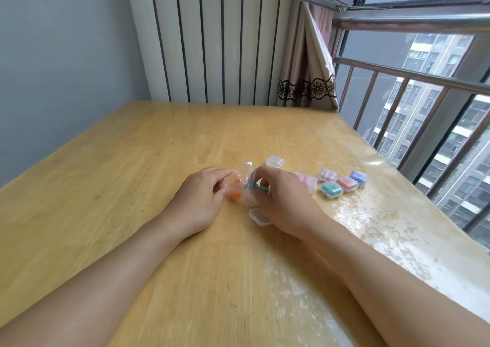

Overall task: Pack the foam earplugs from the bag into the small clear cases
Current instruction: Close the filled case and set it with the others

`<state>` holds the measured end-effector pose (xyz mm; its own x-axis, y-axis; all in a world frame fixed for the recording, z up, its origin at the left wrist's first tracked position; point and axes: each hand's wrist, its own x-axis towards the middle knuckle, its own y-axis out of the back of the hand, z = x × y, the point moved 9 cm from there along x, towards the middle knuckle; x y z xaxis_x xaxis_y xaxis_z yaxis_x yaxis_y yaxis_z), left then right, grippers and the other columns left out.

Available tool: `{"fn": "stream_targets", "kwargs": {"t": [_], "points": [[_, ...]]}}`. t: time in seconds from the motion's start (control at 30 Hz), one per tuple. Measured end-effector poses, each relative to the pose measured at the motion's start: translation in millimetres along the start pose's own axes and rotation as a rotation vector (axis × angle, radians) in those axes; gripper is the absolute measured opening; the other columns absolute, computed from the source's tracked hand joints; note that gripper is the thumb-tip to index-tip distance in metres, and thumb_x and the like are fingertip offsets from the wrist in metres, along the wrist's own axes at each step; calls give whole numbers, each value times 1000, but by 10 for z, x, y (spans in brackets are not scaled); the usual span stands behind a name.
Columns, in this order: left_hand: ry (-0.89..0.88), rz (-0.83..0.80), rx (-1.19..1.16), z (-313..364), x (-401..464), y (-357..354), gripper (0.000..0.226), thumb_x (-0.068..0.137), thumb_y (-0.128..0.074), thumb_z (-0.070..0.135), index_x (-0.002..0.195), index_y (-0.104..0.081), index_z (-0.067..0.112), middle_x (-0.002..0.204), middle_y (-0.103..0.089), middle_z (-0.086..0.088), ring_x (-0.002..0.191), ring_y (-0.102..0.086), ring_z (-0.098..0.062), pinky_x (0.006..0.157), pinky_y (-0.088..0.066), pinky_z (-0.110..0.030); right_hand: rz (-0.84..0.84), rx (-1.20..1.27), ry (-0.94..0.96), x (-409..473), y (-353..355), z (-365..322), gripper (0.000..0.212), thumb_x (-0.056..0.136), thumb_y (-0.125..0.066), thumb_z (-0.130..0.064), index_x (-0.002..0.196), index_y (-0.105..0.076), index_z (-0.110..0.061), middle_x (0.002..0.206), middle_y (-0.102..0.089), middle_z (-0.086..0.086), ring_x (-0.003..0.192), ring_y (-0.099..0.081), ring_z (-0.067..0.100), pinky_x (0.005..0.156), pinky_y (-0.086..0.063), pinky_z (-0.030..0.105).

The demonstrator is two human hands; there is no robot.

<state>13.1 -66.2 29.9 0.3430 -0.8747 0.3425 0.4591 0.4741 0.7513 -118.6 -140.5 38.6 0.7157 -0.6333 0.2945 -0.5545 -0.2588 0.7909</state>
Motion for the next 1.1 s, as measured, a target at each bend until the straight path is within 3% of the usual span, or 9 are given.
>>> {"fn": "stream_targets", "kwargs": {"t": [0.13, 0.23, 0.3, 0.43, 0.53, 0.63, 0.73, 0.87, 1.1], "points": [[1, 30, 66, -63, 22, 62, 38, 97, -53, 7, 127, -68, 26, 91, -57, 9, 88, -56, -12, 74, -38, -16, 67, 4, 128, -22, 238, -75, 13, 97, -65, -22, 103, -73, -30, 93, -69, -8, 82, -62, 11, 73, -52, 31], [23, 73, 113, -127, 22, 131, 35, 98, -51, 9, 118, -72, 29, 93, -60, 3, 90, -58, -19, 78, -47, -31, 9, 79, 173, -78, 304, -37, 14, 93, -71, -17, 102, -78, -27, 88, -69, -16, 75, -59, 7, 66, -43, 13], [42, 111, 164, -167, 13, 194, 35, 98, -50, 10, 118, -72, 28, 92, -58, 1, 93, -58, -23, 80, -50, -36, -28, 102, 184, -143, 313, -22, 15, 92, -72, -14, 102, -79, -24, 87, -69, -17, 76, -59, 9, 64, -40, 9], [56, 162, 202, -137, 8, 257, 32, 95, -56, 15, 116, -72, 33, 87, -49, 9, 100, -55, -21, 82, -46, -32, -22, 92, 215, -206, 423, -39, 16, 93, -72, -13, 103, -79, -22, 90, -73, -14, 77, -61, 11, 64, -40, 8], [-45, 329, 83, 100, -62, 437, 24, 86, -61, 24, 106, -74, 22, 94, -57, 6, 97, -58, -19, 83, -47, -28, -56, 69, 213, -220, 463, -19, 16, 92, -73, -15, 103, -78, -26, 91, -72, -13, 78, -61, 7, 66, -41, 7], [-307, 151, -39, 515, -188, 306, 29, 76, -69, 22, 104, -72, 22, 100, -61, 7, 86, -58, -9, 75, -44, -12, -111, -10, 218, -241, 399, -7, 18, 95, -71, -19, 106, -77, -30, 93, -71, -15, 79, -61, 3, 67, -41, 9], [-402, -54, -45, 632, -277, 56, 37, 71, -72, 20, 108, -70, 26, 104, -63, 13, 96, -57, -6, 78, -42, -11, -120, -60, 252, -249, 344, -39, 19, 94, -70, -17, 108, -78, -28, 95, -71, -13, 76, -61, 3, 68, -42, 12], [-394, -44, 17, 562, -257, 13, 24, 74, -74, 37, 97, -72, 31, 89, -68, 22, 83, -56, -3, 85, -49, -27, -145, -96, 272, -257, 281, -95, 21, 94, -69, -15, 109, -78, -26, 97, -71, -9, 73, -56, 2, 73, -47, 23], [-452, -16, 35, 636, -269, -28, 14, 77, -79, 43, 80, -72, 31, 73, -65, 22, 75, -50, 7, 80, -39, -20, -164, -165, 260, -267, 216, -130, 18, 93, -68, -17, 103, -77, -28, 92, -76, -13, 74, -50, 2, 75, -45, 25]]}}
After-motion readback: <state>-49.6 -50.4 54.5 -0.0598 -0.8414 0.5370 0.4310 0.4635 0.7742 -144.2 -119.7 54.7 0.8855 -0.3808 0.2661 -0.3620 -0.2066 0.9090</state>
